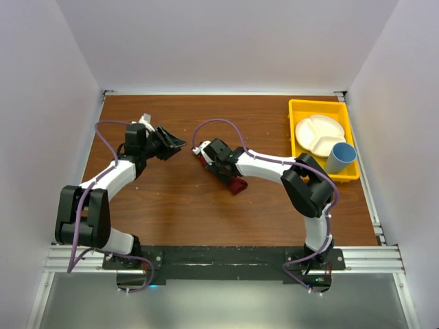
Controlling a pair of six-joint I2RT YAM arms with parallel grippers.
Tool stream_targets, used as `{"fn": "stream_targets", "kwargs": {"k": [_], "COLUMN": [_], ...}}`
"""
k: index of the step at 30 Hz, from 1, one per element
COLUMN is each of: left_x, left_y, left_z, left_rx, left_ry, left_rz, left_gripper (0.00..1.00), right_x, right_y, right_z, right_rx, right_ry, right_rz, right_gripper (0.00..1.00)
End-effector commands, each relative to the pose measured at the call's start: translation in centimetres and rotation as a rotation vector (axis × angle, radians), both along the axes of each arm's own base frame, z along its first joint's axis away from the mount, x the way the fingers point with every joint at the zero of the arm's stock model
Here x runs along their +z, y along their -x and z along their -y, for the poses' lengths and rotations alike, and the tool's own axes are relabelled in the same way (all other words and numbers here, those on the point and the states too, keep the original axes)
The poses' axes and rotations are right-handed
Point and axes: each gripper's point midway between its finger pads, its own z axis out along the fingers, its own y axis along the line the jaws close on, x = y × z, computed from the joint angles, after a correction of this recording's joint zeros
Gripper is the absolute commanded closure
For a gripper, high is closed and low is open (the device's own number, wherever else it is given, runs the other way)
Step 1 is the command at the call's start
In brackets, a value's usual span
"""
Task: Fold the napkin, place the utensils inside, and roll it up
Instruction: Roll the napkin with the utensil
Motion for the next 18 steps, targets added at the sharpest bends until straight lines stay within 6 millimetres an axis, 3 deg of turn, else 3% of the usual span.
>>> {"fn": "stream_targets", "kwargs": {"k": [1, 6, 8, 13, 18], "left_x": [1.4, 1.2, 0.9, -1.0, -3.3], "left_y": [0.8, 1.6, 2.1, 2.9, 3.2], "left_z": [0.9, 2.3, 4.1, 7.7, 9.2], "left_rx": [-0.069, -0.115, -0.166, -0.212, -0.229], "left_ry": [0.049, 0.104, 0.134, 0.151, 0.141], "left_rz": [0.042, 0.032, 0.015, -0.027, -0.065], "left_gripper": [0.51, 0.51, 0.52, 0.52, 0.53], "right_x": [0.5, 1.1, 1.8, 2.0, 1.8], "right_y": [1.4, 3.9, 4.5, 4.4, 4.3], "right_z": [-2.0, -4.2, -4.9, -4.2, -3.7], "right_rx": [0.04, 0.098, 0.094, 0.075, 0.057], "right_ry": [-0.112, -0.253, -0.37, -0.417, -0.427], "right_rz": [-0.066, -0.229, -0.32, -0.376, -0.389], "right_gripper": [0.73, 0.8, 0.79, 0.78, 0.76]}}
